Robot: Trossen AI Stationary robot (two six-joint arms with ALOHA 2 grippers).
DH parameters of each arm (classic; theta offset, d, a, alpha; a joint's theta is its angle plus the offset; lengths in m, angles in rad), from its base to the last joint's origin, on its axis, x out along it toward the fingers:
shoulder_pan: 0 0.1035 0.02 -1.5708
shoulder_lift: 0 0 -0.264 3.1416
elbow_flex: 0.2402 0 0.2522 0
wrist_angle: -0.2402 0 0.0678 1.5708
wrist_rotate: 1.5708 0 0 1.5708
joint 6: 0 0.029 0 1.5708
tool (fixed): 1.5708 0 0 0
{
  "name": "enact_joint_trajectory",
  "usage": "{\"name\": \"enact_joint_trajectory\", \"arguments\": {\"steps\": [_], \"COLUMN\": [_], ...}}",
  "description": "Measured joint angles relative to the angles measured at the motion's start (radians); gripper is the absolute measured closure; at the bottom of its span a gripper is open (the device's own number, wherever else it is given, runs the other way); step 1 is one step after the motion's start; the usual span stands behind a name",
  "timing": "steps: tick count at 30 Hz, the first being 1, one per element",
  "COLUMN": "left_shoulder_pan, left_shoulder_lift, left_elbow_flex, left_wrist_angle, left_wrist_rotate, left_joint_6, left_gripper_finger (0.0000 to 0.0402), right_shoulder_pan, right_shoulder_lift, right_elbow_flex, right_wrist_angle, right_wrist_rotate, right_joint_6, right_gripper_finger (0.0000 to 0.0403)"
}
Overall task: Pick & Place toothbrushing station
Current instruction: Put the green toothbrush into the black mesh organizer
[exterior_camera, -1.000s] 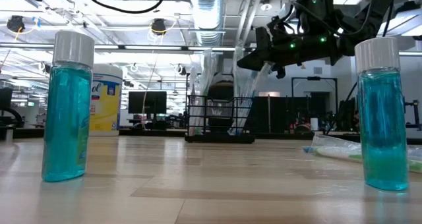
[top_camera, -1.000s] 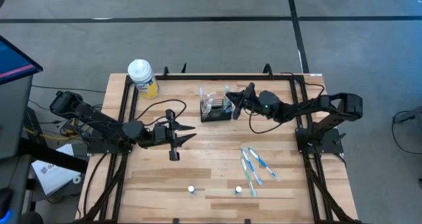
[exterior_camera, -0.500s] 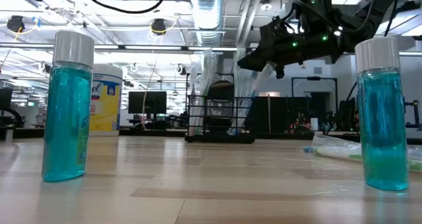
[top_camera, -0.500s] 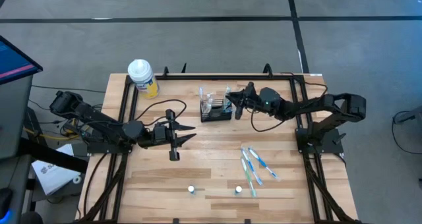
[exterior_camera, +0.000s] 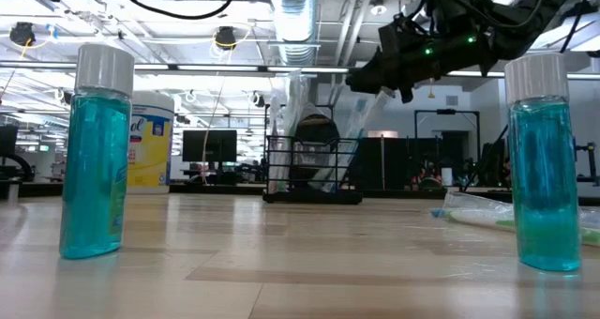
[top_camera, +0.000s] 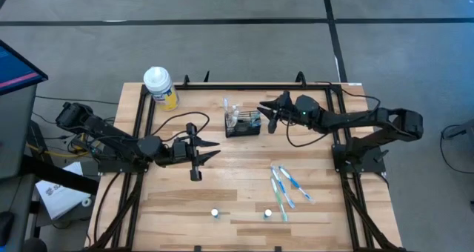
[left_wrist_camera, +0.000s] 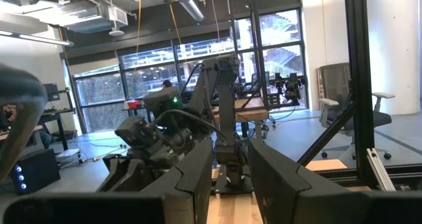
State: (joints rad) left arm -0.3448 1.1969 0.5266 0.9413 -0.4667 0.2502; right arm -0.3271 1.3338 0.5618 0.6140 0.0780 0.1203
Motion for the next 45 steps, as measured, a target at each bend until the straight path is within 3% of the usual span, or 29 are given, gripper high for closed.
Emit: {"name": "enact_joint_trajectory", "arguments": {"steps": [9,19,32,45], "left_shoulder_pan": [0.0,0.0,0.0,0.0], "left_shoulder_lift": [0.0,0.0,0.0,0.0], "left_elbow_flex": [0.0,0.0,0.0,0.0], "left_wrist_angle": [0.0,-0.006,-0.024,-0.026], "left_wrist_rotate": [0.0,0.0,-0.005,-0.005], "left_joint_6": [0.0,0.0,0.0,0.0], "left_gripper_finger": [0.0309,0.0309,0.0309,0.0309], "right_shoulder_pan": [0.013,0.029,-0.018,-0.054], "right_shoulder_lift": [0.0,-0.014,-0.243,-0.16], "right_elbow_flex": [0.068,0.208,0.222,0.219], "right_wrist_angle": [-0.035,-0.399,-0.808,-0.865], "right_wrist_rotate": [0.001,0.001,0.055,0.079], "right_joint_6": [-0.05,-0.079,-0.024,-0.038], "right_gripper_finger": [0.026,0.0275,0.0298,0.0298]}}
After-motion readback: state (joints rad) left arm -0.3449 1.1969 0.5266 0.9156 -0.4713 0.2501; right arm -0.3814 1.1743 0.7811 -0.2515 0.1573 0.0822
